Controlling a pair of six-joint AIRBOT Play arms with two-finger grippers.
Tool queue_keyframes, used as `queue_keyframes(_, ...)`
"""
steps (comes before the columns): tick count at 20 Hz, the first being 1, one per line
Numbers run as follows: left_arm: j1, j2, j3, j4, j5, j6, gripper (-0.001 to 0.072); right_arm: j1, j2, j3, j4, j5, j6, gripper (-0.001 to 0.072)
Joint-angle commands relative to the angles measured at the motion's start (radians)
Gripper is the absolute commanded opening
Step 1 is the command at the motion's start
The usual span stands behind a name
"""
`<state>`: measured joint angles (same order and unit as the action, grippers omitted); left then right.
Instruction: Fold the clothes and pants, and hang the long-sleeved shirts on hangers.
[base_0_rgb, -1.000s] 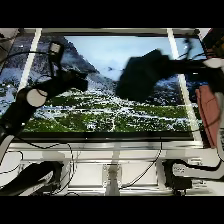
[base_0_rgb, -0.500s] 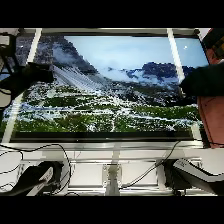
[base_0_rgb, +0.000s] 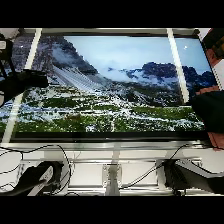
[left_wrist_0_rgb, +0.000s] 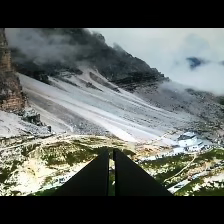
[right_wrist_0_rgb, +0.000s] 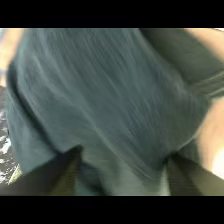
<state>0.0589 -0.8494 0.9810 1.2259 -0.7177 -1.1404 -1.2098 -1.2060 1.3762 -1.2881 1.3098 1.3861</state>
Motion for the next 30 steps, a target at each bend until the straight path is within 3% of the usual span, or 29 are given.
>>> queue_keyframes(1, 0.003, 0.001, 0.000, 0.001, -0.010, 0.000, 0.0074, -0.011, 0.000, 0.000, -0.019, -0.012, 0.026, 0.0629)
queue_keyframes(4, 0.003, 0.001, 0.000, 0.001, -0.010, 0.000, 0.0074, 0.003, 0.000, 0.000, 0.126, -0.021, 0.016, 0.0588)
queue_keyframes(5, 0.003, 0.001, 0.000, 0.001, -0.010, 0.000, 0.0074, 0.035, 0.003, 0.000, 0.213, -0.021, -0.027, 0.0503)
queue_keyframes(6, 0.003, 0.001, 0.000, 0.001, -0.010, 0.000, 0.0074, 0.087, 0.009, 0.001, 0.288, -0.027, -0.087, 0.0501)
queue_keyframes(9, 0.003, 0.001, 0.000, 0.001, -0.010, 0.000, 0.0074, 0.352, 0.043, 0.003, 0.438, -0.059, -0.287, 0.0395)
queue_keyframes(11, 0.003, 0.001, 0.000, 0.001, -0.009, 0.000, 0.0074, 0.580, 0.072, 0.003, 0.426, -0.061, -0.351, 0.0195)
queue_keyframes(14, 0.003, 0.001, 0.000, 0.001, -0.009, 0.000, 0.0074, 0.850, 0.103, 0.003, 0.314, -0.060, -0.370, 0.0131)
queue_keyframes(16, 0.003, 0.001, 0.000, 0.001, -0.009, 0.000, 0.0074, 0.969, 0.108, 0.003, 0.161, -0.043, -0.364, 0.0102)
queue_keyframes(17, 0.003, 0.001, 0.000, 0.001, -0.009, 0.000, 0.0075, 1.011, 0.107, 0.003, 0.054, -0.026, -0.340, 0.0018)
queue_keyframes(19, 0.003, 0.001, 0.000, 0.001, -0.009, 0.000, 0.0075, 1.042, 0.106, 0.003, -0.118, -0.024, -0.245, 0.0018)
queue_keyframes(21, 0.003, 0.001, 0.000, 0.001, -0.009, 0.000, 0.0074, 1.041, 0.106, 0.003, -0.168, -0.023, -0.235, 0.0019)
queue_keyframes(30, 0.003, 0.001, 0.000, 0.001, -0.009, 0.000, 0.0074, 1.041, 0.106, 0.003, -0.129, -0.027, -0.235, 0.0019)
